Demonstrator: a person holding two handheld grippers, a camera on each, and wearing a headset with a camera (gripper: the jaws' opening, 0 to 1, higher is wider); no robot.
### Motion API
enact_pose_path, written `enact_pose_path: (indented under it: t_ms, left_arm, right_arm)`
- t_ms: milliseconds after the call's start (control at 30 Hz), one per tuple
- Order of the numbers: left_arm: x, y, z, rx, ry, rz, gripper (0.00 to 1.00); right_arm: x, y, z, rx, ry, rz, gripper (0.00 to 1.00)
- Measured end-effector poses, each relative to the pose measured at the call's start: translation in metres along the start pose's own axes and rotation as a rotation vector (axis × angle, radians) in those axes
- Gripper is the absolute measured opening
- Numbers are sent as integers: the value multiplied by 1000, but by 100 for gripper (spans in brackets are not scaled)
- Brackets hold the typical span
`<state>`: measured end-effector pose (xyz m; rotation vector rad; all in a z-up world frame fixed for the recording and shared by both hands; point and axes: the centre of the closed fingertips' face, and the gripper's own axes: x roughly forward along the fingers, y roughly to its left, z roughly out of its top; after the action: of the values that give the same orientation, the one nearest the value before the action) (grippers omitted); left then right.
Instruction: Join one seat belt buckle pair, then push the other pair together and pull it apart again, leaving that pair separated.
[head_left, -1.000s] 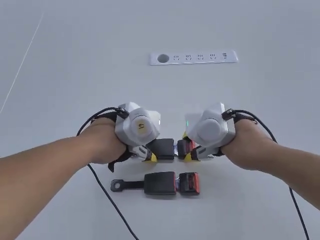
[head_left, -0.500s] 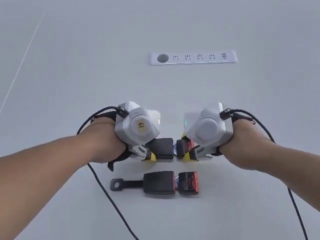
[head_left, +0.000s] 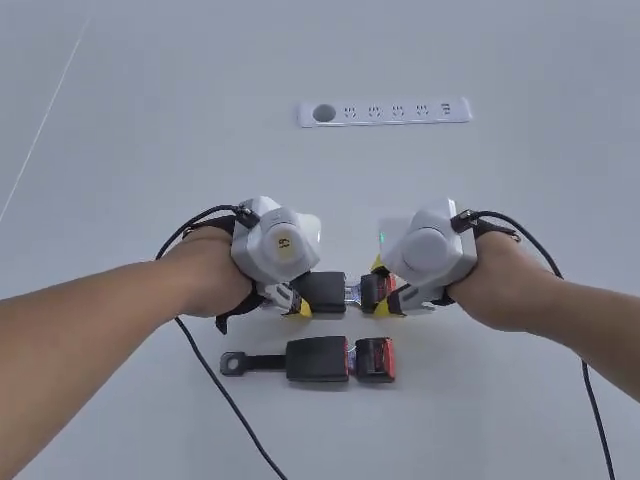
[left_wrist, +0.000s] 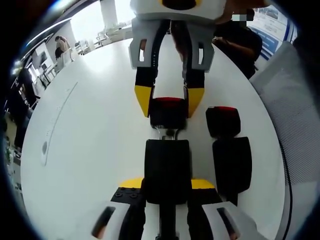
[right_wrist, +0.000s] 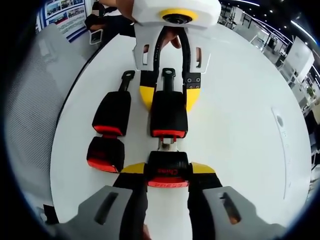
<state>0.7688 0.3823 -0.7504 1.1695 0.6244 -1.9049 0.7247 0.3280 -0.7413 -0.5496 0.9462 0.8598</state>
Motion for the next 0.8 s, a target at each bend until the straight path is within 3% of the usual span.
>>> enact_pose_path:
  t_ms: [333, 800]
  left_arm:
    - [0, 0, 0, 9, 8, -3, 31]
    - [1, -1, 0, -5, 19, 1, 31]
  right_arm:
    - [-4, 3, -9, 18, -9, 14, 29]
    - [-29, 4, -53, 47, 17, -17, 30]
